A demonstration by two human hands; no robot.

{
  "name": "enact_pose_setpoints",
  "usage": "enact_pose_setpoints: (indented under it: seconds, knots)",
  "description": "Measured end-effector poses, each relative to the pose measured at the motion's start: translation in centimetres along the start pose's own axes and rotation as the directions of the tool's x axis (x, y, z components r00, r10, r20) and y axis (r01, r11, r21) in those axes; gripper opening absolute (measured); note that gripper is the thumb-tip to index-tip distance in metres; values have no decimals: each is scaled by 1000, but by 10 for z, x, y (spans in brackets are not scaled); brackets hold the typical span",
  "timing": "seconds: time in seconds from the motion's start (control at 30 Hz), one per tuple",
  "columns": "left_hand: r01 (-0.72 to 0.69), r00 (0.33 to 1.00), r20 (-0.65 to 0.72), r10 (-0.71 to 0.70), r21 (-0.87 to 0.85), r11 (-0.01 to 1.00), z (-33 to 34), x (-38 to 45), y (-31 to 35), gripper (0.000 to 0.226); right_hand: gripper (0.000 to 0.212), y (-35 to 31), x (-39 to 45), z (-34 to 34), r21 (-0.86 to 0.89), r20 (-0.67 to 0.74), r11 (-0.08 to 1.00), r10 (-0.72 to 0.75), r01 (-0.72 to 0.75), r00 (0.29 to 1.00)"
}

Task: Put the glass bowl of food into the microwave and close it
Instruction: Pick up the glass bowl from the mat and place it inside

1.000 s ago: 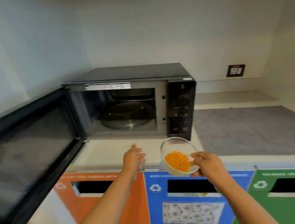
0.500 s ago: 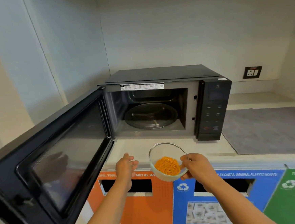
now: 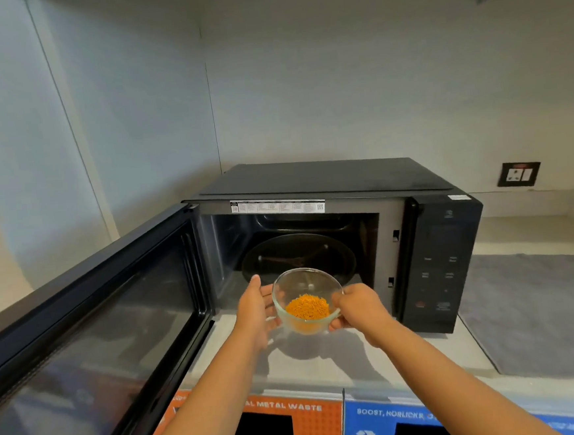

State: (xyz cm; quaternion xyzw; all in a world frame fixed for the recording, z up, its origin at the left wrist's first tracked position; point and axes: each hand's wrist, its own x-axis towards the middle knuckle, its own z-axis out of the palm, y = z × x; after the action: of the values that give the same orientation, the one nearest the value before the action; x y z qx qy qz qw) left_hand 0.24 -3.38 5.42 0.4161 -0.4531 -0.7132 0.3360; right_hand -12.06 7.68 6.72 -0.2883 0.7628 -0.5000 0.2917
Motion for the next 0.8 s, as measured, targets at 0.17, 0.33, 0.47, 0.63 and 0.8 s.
enact_pose_setpoints:
  seconds: [0.17, 0.33, 0.47, 0.63, 0.8]
  knots:
    - [-8, 999, 34, 10, -39, 999, 17, 23, 17, 52, 20, -14, 45, 5, 14, -25, 999, 47, -46, 999]
    - [-16, 992, 123, 26, -87, 996, 28, 56, 26, 59, 13, -21, 84, 14, 117, -63, 992, 46, -38, 997]
    - [11, 986, 165, 20, -185, 983, 34, 88, 32, 64, 20, -21, 116, 20, 248, -101, 969, 36, -10, 994]
    - [-33, 982, 179, 68, -193, 981, 42, 123, 27, 72, 28, -5, 153, 37, 435, -140, 900, 87, -18, 986]
    - [-73, 977, 181, 109, -192, 979, 47, 166, 17, 76, 25, 13, 188, 54, 547, -241, 836, 100, 50, 966]
